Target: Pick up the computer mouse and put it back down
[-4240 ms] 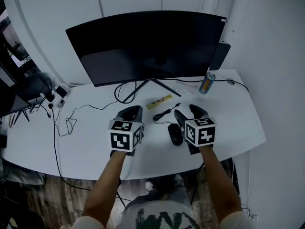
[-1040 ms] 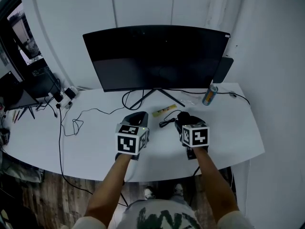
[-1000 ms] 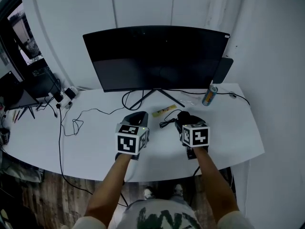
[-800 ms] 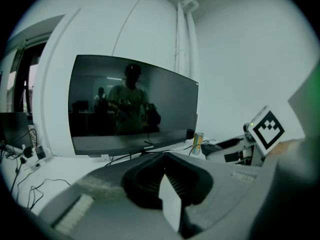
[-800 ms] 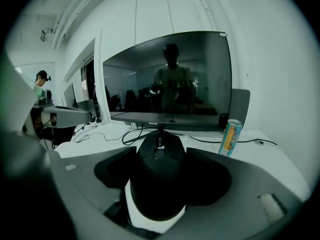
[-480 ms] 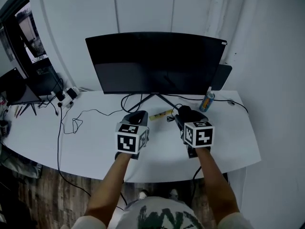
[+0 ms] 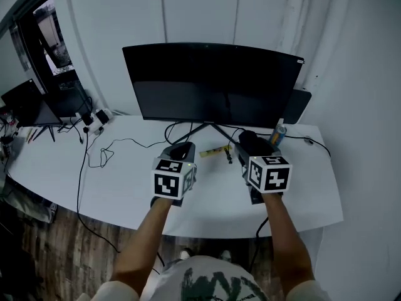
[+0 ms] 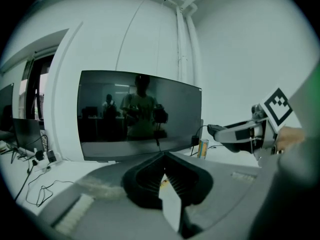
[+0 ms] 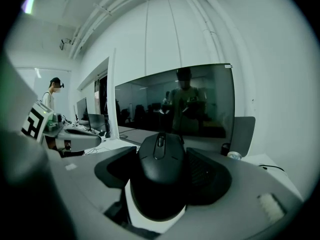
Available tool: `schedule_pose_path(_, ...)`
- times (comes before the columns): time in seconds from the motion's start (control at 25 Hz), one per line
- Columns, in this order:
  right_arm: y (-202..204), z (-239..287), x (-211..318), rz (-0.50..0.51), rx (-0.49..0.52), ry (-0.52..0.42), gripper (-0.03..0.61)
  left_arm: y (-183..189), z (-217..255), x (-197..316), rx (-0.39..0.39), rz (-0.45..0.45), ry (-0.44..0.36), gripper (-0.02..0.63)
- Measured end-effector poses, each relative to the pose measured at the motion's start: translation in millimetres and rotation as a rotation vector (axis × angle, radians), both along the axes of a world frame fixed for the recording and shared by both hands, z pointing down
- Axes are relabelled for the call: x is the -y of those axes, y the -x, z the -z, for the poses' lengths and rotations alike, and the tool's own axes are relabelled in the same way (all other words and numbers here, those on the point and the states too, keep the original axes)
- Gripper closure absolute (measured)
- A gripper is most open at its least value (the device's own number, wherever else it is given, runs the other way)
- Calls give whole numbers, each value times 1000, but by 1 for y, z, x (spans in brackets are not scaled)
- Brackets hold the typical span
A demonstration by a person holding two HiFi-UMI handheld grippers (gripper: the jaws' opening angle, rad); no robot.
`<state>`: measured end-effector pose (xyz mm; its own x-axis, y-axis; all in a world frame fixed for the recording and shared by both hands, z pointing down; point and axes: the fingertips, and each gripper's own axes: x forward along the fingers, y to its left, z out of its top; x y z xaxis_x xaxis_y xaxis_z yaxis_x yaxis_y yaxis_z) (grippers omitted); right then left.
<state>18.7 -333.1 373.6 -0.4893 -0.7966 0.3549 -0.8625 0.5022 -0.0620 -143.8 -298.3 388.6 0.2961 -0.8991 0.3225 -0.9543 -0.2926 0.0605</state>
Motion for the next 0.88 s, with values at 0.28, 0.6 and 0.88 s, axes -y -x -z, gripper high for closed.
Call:
schedule_pose_path(0.28, 5, 12, 1, 22, 21, -31, 267, 10, -1, -3, 5, 35, -3, 609)
schedule_pose_path(0.6, 9, 12, 7, 31, 25, -37, 267, 15, -4, -1, 10, 48, 2, 609)
schedule_pose_path(0.88, 9, 11, 11, 23, 27, -32, 267, 16, -6, 3, 11, 42, 6, 609)
